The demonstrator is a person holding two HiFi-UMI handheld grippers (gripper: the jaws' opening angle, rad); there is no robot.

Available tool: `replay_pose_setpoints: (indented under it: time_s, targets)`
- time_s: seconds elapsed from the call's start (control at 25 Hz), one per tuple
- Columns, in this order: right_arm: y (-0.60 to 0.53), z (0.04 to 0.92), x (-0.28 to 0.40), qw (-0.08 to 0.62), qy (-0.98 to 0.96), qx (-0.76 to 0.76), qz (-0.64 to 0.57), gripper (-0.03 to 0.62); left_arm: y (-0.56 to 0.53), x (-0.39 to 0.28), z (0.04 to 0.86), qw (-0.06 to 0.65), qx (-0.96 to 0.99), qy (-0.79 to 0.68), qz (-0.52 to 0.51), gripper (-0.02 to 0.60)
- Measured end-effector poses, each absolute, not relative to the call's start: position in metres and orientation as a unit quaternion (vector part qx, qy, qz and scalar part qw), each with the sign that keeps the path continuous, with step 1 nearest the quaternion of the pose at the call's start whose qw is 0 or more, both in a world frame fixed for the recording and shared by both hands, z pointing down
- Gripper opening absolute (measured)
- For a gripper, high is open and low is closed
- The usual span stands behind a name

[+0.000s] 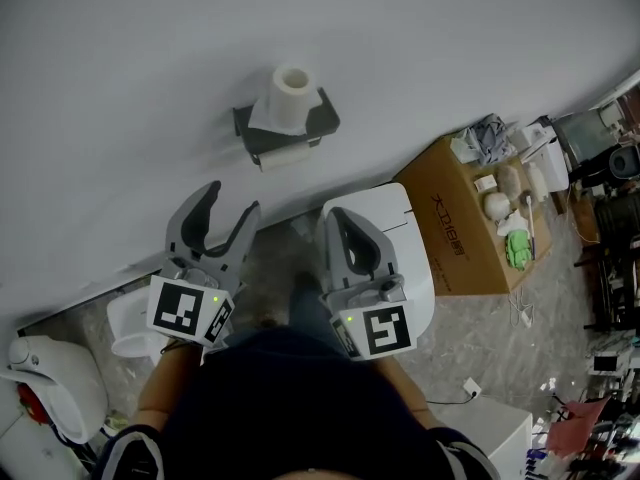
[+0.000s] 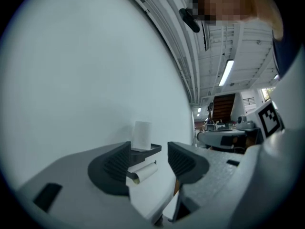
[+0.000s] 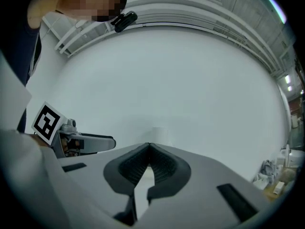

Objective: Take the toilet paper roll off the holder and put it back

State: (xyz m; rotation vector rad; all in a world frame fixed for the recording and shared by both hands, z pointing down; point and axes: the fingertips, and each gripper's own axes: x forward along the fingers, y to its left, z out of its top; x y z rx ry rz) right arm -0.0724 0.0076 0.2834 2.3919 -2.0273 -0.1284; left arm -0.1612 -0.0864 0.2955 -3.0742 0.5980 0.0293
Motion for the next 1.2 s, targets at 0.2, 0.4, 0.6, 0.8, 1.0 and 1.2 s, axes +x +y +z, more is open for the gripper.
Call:
replay_pose_setpoints:
  time_s: [0.2, 0.4, 0.6, 0.8, 1.0, 1.2]
  targets:
    - [-0.022, 0.280, -0.056, -0.002, -0.673, 0.738, -0.044, 0.015, -0.102, -0.146, 0.287, 0.009, -0.976, 0.215, 0.019, 0.222]
    - [-0.048, 0.270, -0.029, -0.007, -0.696, 0.716, -0.061, 0.015, -0.116, -0.121, 0.278, 0.015, -0.971, 0.237, 0.029, 0.238]
    - [-0.079, 0.269, -0.003, -0.003, -0.724, 0.687, -0.064, 0.015, -0.133, -0.092, 0.280, 0.014, -0.964, 0.264, 0.020, 0.253]
    - [-0.098, 0.266, 0.014, -0.019, -0.749, 0.658, -0.072, 0.015, -0.140, -0.073, 0.280, 0.022, -0.956, 0.292, 0.009, 0.278]
    - [-0.111, 0.266, 0.022, -0.030, -0.774, 0.629, -0.072, 0.015, -0.141, -0.058, 0.278, 0.027, -0.951, 0.307, -0.003, 0.316]
    - [-0.122, 0.263, 0.029, -0.041, -0.794, 0.601, -0.077, 0.015, -0.144, -0.048, 0.274, 0.023, -0.944, 0.330, -0.005, 0.345]
